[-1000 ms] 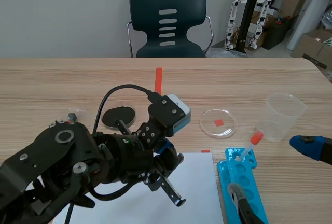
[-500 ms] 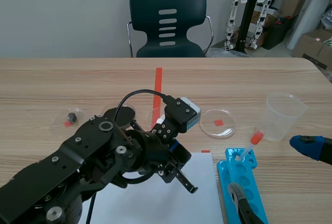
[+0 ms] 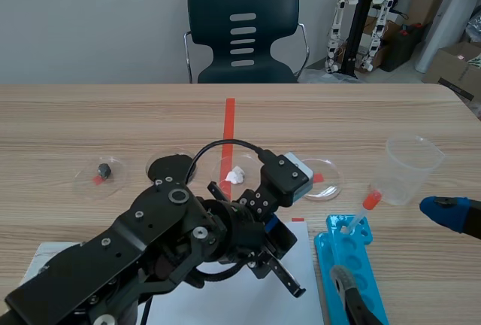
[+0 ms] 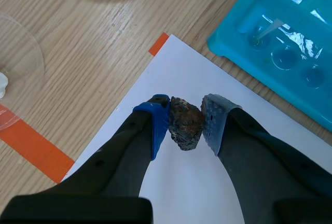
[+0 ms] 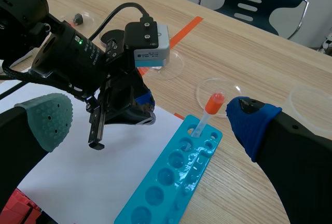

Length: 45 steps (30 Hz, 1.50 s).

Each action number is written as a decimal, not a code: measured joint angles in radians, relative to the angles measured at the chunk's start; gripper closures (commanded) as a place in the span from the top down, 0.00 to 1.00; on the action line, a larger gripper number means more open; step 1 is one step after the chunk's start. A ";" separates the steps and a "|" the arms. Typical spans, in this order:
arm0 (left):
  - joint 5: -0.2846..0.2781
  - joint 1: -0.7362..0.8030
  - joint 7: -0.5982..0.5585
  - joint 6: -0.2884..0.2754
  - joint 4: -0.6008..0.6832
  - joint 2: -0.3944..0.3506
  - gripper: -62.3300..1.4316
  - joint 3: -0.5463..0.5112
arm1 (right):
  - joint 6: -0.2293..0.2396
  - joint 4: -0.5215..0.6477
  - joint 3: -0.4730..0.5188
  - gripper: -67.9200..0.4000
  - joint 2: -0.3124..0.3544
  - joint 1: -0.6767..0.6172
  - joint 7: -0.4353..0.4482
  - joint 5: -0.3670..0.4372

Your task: Put the right mineral back

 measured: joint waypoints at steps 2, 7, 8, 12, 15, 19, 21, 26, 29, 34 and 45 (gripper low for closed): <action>0.008 0.000 -0.018 -0.001 0.000 0.000 0.18 0.005 | 0.000 0.000 0.000 0.92 0.000 0.000 0.000 0.000; 0.011 -0.006 -0.033 0.000 -0.004 0.000 0.18 0.005 | 0.000 0.000 0.000 0.92 0.000 0.000 0.000 0.000; 0.011 -0.014 -0.033 0.000 -0.015 0.000 0.18 0.005 | 0.000 0.000 0.000 0.92 0.000 0.000 0.000 0.000; 0.011 -0.046 -0.034 0.003 -0.085 0.000 0.18 0.004 | 0.000 0.000 0.000 0.92 0.000 0.000 0.000 0.000; 0.011 -0.050 -0.061 0.003 -0.115 -0.001 0.18 0.004 | 0.000 0.000 0.000 0.92 0.000 0.000 0.000 0.000; 0.011 -0.047 -0.079 0.004 -0.116 0.000 0.18 0.004 | 0.000 0.000 0.000 0.92 0.000 0.000 0.000 0.000; 0.011 -0.047 -0.084 0.024 -0.116 0.000 0.18 0.004 | 0.000 0.000 0.000 0.92 0.000 0.000 0.000 0.000; 0.011 -0.047 -0.108 0.030 -0.116 0.000 0.18 0.004 | 0.000 0.000 0.000 0.92 0.000 0.000 0.000 0.000; 0.011 -0.047 -0.105 0.041 -0.116 0.000 0.18 0.004 | 0.000 0.000 0.000 0.92 0.000 0.000 0.000 0.000; 0.011 -0.050 -0.105 0.049 -0.129 0.000 0.18 0.004 | 0.000 0.000 0.000 0.92 0.000 0.000 0.000 0.000; 0.010 -0.050 -0.117 0.050 -0.140 0.000 0.47 0.004 | 0.000 0.000 0.000 0.92 0.000 0.000 0.000 0.000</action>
